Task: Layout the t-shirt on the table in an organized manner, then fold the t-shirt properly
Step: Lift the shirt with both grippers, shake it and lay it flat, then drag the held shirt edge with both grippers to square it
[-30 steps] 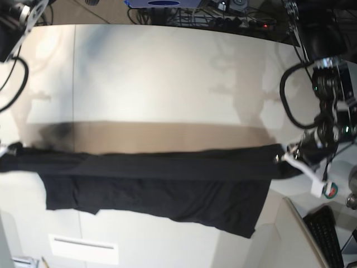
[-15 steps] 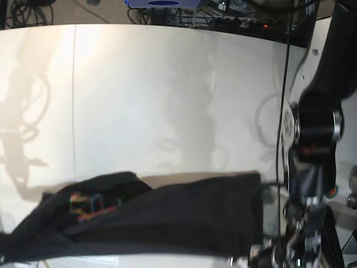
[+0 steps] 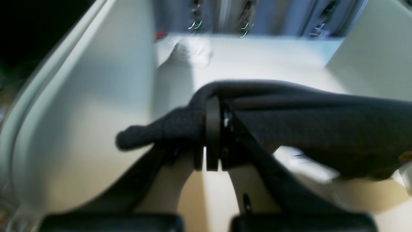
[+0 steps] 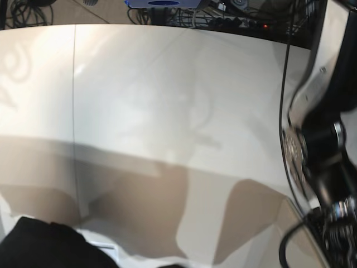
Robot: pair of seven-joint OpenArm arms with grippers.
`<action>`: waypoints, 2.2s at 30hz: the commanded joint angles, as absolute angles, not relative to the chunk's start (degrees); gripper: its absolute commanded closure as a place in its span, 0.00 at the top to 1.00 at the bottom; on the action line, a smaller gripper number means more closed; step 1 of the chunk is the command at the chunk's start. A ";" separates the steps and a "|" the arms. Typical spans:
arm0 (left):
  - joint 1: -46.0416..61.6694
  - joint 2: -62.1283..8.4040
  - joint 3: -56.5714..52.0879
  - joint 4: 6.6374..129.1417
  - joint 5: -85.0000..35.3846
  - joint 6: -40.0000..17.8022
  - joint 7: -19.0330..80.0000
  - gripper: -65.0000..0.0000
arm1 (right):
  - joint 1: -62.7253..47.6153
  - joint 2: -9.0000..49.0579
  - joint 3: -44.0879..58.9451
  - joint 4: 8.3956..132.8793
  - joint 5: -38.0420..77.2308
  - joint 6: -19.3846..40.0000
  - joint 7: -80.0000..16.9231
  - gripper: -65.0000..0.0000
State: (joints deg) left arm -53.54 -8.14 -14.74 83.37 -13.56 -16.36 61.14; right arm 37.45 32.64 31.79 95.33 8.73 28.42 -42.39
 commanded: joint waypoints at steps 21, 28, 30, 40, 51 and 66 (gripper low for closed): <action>-0.31 -9.45 -12.18 79.87 -12.88 -16.13 40.31 0.00 | -2.68 16.40 38.73 62.11 8.92 28.79 -19.74 0.00; 5.05 -9.45 -12.26 84.18 -12.88 -16.13 40.22 0.00 | -12.97 14.64 39.34 74.51 9.01 28.79 -19.82 0.00; 6.81 -9.45 -13.32 85.41 -12.88 -16.13 40.22 0.00 | -14.90 14.37 39.34 75.38 9.01 28.79 -19.82 0.00; 16.04 -9.36 -20.97 93.23 -12.88 -16.13 40.22 0.00 | -25.36 9.10 39.34 87.87 9.01 28.79 -19.91 0.00; 24.57 -9.19 -22.99 99.21 -12.97 -16.13 40.22 0.00 | -28.88 6.29 41.98 94.99 9.01 28.79 -26.95 0.00; 11.65 -9.36 -22.64 96.31 -12.88 -16.13 48.57 0.00 | -13.76 9.10 41.45 96.75 8.66 28.79 -35.74 0.00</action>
State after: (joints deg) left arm 11.88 -8.78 -22.41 95.72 -13.21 -16.43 49.17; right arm -13.93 8.34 41.15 95.92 8.51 28.97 -36.73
